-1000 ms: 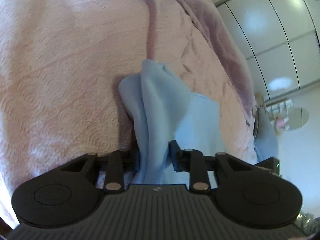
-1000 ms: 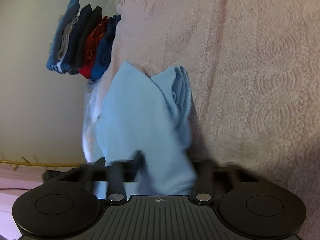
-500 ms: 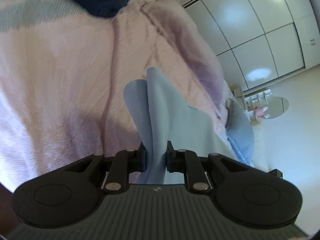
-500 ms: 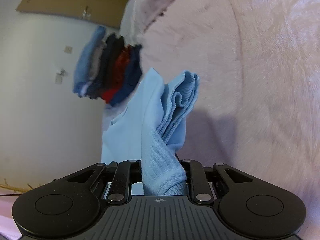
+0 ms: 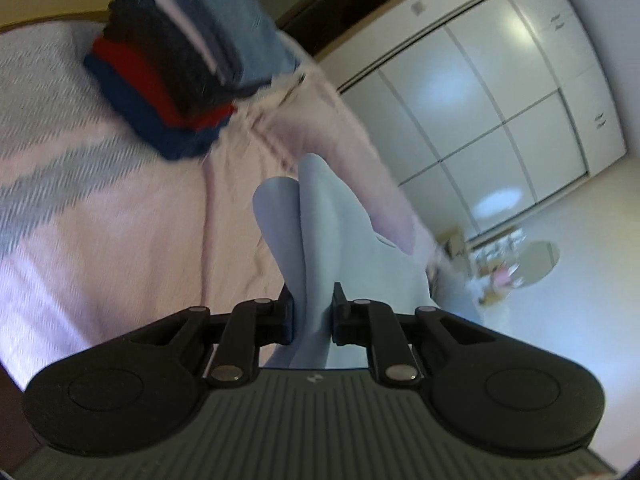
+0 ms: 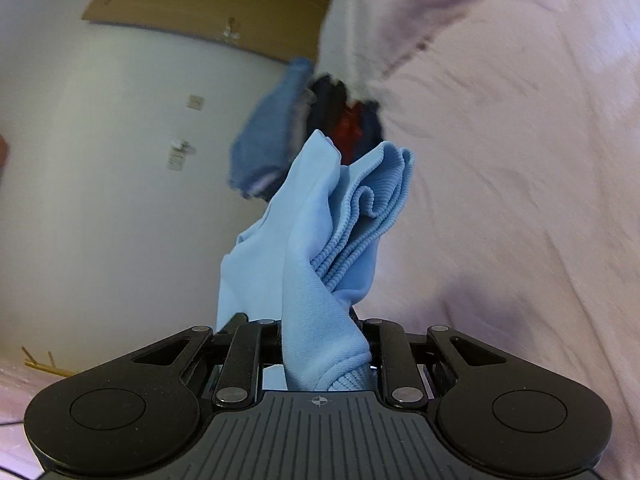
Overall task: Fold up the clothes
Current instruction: 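Lift and carry the sweatshirt with both grippers toward the clothes stack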
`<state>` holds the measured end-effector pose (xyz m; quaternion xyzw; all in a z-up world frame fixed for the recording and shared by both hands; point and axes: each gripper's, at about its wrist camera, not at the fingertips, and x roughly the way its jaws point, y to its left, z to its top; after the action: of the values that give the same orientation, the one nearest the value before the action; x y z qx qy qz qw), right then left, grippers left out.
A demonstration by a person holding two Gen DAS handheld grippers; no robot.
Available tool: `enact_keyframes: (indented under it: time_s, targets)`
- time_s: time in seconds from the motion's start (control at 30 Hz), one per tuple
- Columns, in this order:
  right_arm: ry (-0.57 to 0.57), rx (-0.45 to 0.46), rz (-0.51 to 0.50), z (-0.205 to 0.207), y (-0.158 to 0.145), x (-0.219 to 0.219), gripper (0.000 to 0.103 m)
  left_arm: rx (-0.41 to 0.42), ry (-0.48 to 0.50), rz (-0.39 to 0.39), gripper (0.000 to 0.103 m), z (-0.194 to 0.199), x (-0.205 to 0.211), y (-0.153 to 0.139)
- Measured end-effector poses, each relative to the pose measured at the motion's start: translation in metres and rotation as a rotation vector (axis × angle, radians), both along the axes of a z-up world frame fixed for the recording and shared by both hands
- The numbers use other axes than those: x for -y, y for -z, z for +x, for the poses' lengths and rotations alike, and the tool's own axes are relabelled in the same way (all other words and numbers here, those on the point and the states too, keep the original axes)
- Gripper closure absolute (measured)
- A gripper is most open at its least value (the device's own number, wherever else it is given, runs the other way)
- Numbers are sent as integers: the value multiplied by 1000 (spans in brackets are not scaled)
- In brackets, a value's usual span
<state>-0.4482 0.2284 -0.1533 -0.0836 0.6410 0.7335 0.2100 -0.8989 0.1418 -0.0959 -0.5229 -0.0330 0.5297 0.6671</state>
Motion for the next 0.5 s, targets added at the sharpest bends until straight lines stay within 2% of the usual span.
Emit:
enact_keyframes:
  time_s: [0.1,0.23,0.5]
  targets:
    - [13,-20,25,-32,-21,-15,84,5,-21,46,91,-20,-11,-20]
    - [65,-60,56,-93,-41,-41,84,-1,12,109,91,-83,-54,-47]
    - [225,-143,109,-232,-79,-104,84,-46,167,188,91,-227,-186,-112]
